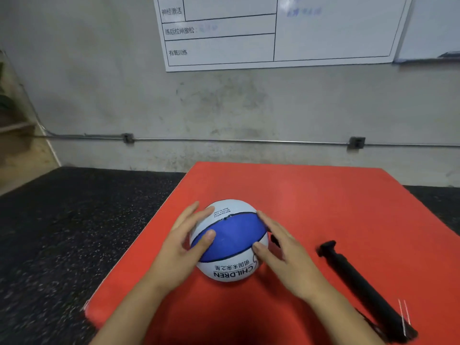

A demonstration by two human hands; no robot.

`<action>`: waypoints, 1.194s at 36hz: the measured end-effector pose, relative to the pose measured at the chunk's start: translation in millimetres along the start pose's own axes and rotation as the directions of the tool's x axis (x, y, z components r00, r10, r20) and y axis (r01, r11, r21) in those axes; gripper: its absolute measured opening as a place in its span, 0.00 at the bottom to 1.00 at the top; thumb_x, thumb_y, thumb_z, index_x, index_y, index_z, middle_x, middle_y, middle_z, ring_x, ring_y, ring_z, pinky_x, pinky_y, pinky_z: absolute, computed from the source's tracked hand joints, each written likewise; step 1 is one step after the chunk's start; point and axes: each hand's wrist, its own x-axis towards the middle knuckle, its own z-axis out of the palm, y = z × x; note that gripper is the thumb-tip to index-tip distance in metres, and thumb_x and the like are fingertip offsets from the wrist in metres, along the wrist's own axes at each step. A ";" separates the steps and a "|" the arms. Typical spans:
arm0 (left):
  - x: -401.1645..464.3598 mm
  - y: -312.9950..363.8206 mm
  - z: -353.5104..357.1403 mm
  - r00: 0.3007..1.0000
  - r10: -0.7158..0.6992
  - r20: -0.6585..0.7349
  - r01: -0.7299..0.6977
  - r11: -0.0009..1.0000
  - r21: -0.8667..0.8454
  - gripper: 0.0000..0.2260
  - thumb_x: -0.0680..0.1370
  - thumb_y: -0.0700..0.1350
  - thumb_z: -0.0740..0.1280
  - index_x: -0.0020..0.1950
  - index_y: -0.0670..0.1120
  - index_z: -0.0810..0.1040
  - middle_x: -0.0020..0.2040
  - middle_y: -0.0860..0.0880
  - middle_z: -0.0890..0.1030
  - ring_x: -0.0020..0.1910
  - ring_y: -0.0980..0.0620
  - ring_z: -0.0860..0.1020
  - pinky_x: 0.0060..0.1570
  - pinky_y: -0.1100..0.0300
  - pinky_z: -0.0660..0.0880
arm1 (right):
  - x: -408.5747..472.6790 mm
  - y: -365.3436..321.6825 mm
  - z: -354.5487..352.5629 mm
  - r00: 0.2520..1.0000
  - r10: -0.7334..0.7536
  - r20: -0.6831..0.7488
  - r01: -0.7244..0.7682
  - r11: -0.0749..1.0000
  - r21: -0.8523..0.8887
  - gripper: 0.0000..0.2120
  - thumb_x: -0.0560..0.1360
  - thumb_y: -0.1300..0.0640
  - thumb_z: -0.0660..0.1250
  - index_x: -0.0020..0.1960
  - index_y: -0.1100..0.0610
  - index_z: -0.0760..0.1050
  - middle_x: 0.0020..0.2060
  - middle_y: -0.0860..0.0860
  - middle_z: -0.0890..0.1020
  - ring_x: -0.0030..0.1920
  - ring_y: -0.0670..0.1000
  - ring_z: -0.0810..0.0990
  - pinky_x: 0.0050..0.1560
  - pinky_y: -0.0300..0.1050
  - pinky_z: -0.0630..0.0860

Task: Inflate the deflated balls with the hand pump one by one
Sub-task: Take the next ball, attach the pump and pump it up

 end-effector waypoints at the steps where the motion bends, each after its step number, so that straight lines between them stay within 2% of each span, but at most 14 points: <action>1: -0.6 -2.1 -2.8 1.000 -0.017 0.013 0.017 1.000 0.002 0.18 0.82 0.58 0.69 0.70 0.71 0.74 0.81 0.60 0.62 0.80 0.68 0.57 0.78 0.57 0.62 | 0.6 0.1 1.6 1.000 0.016 0.004 -0.016 1.000 0.020 0.30 0.80 0.40 0.69 0.78 0.36 0.61 0.78 0.33 0.64 0.77 0.33 0.61 0.78 0.39 0.63; 3: -2.6 -9.0 -6.1 0.998 -0.053 0.035 0.053 0.998 0.017 0.19 0.81 0.62 0.67 0.72 0.73 0.71 0.82 0.60 0.60 0.80 0.68 0.53 0.80 0.50 0.61 | 1.3 1.0 4.3 0.997 0.072 0.022 -0.074 0.991 0.107 0.33 0.78 0.41 0.72 0.78 0.33 0.59 0.77 0.31 0.64 0.76 0.31 0.62 0.71 0.29 0.66; 6: -4.2 -15.1 -5.4 0.991 -0.123 0.054 0.124 0.992 -0.019 0.29 0.76 0.69 0.66 0.77 0.73 0.63 0.81 0.66 0.62 0.81 0.65 0.56 0.82 0.49 0.58 | 2.0 6.2 8.4 0.991 0.117 0.069 -0.129 0.970 0.206 0.38 0.75 0.38 0.74 0.79 0.32 0.58 0.77 0.31 0.67 0.74 0.33 0.68 0.71 0.35 0.70; 8: -4.0 -13.3 -2.6 0.987 -0.151 0.060 0.158 0.980 -0.123 0.30 0.79 0.65 0.69 0.80 0.67 0.64 0.79 0.68 0.66 0.79 0.63 0.63 0.80 0.49 0.63 | 1.4 3.5 9.3 0.987 0.143 0.077 -0.158 0.949 0.272 0.38 0.74 0.42 0.75 0.78 0.33 0.60 0.74 0.32 0.71 0.70 0.33 0.74 0.66 0.33 0.73; 10: -5.0 -8.7 0.0 0.989 -0.144 0.038 0.148 0.974 -0.169 0.29 0.80 0.56 0.70 0.80 0.59 0.67 0.76 0.67 0.70 0.77 0.63 0.68 0.77 0.53 0.68 | -1.0 -0.4 10.2 0.987 0.145 0.064 -0.158 0.931 0.328 0.38 0.73 0.47 0.75 0.78 0.37 0.61 0.73 0.34 0.72 0.67 0.33 0.76 0.62 0.30 0.74; 14: -8.5 5.1 -0.1 0.994 -0.112 -0.005 0.109 0.976 -0.188 0.27 0.78 0.49 0.70 0.77 0.53 0.71 0.72 0.68 0.75 0.72 0.65 0.72 0.66 0.70 0.72 | -6.7 -6.6 10.8 0.989 0.135 0.068 -0.151 0.914 0.376 0.40 0.75 0.49 0.77 0.80 0.38 0.61 0.73 0.35 0.73 0.69 0.37 0.76 0.64 0.36 0.76; 18: -17.0 22.1 -13.7 0.993 -0.082 -0.079 0.066 0.979 -0.194 0.25 0.79 0.48 0.71 0.76 0.50 0.73 0.72 0.59 0.77 0.72 0.59 0.75 0.65 0.66 0.75 | -9.0 -25.7 13.9 0.992 0.115 0.047 -0.124 0.894 0.431 0.43 0.73 0.53 0.78 0.80 0.37 0.60 0.72 0.37 0.74 0.68 0.39 0.78 0.62 0.39 0.78; 20: -25.6 28.3 -24.4 0.989 -0.075 -0.131 0.050 0.981 -0.185 0.24 0.80 0.50 0.73 0.76 0.51 0.73 0.74 0.57 0.76 0.73 0.58 0.74 0.70 0.59 0.74 | -10.9 -41.6 18.9 0.995 0.091 0.040 -0.099 0.879 0.466 0.43 0.71 0.56 0.77 0.80 0.38 0.61 0.71 0.38 0.74 0.67 0.38 0.78 0.60 0.38 0.78; 23: -45.8 40.2 -43.9 0.979 -0.059 -0.194 0.032 0.990 -0.139 0.31 0.76 0.58 0.75 0.77 0.59 0.71 0.76 0.59 0.72 0.77 0.57 0.70 0.76 0.48 0.70 | -16.2 -66.0 30.9 0.997 0.038 0.063 -0.064 0.867 0.494 0.42 0.73 0.59 0.76 0.79 0.40 0.61 0.72 0.39 0.73 0.67 0.37 0.78 0.58 0.36 0.78; 26: -75.5 52.6 -69.5 0.974 -0.024 -0.225 0.017 0.999 -0.030 0.37 0.70 0.64 0.77 0.77 0.69 0.67 0.79 0.58 0.67 0.80 0.58 0.64 0.79 0.47 0.65 | -23.4 -92.4 47.3 0.995 -0.016 0.099 -0.036 0.867 0.496 0.41 0.73 0.61 0.75 0.80 0.43 0.61 0.74 0.41 0.73 0.67 0.38 0.78 0.57 0.35 0.79; 28: -99.3 57.8 -90.0 0.973 -0.030 -0.230 0.036 0.999 0.023 0.43 0.67 0.65 0.80 0.77 0.71 0.63 0.80 0.59 0.65 0.80 0.59 0.63 0.79 0.47 0.64 | -28.6 -111.3 59.7 0.989 -0.042 0.138 -0.034 0.862 0.505 0.42 0.73 0.61 0.75 0.80 0.43 0.62 0.74 0.41 0.73 0.66 0.38 0.79 0.56 0.35 0.79; 31: -137.6 60.8 -122.8 0.967 -0.054 -0.251 0.061 0.998 0.020 0.47 0.64 0.64 0.83 0.78 0.72 0.63 0.80 0.60 0.65 0.79 0.56 0.65 0.77 0.44 0.68 | -37.3 -141.6 80.6 0.976 -0.079 0.204 -0.038 0.857 0.514 0.41 0.73 0.62 0.76 0.79 0.42 0.63 0.72 0.39 0.73 0.64 0.35 0.79 0.55 0.35 0.80; 37: -210.9 70.0 -183.3 0.931 -0.053 -0.360 0.078 0.995 0.056 0.46 0.65 0.60 0.84 0.78 0.67 0.66 0.78 0.62 0.67 0.76 0.58 0.69 0.73 0.51 0.73 | -51.8 -198.7 131.6 0.933 -0.148 0.327 -0.041 0.860 0.508 0.41 0.73 0.58 0.77 0.79 0.40 0.64 0.72 0.38 0.73 0.66 0.37 0.78 0.56 0.36 0.80; 43: -279.3 55.0 -224.4 0.897 -0.081 -0.434 0.130 0.988 0.084 0.44 0.69 0.51 0.84 0.80 0.61 0.66 0.78 0.61 0.68 0.74 0.62 0.70 0.69 0.58 0.76 | -72.5 -235.5 196.7 0.906 -0.155 0.395 -0.081 0.851 0.519 0.34 0.70 0.50 0.76 0.73 0.37 0.68 0.69 0.39 0.75 0.65 0.41 0.80 0.57 0.38 0.80</action>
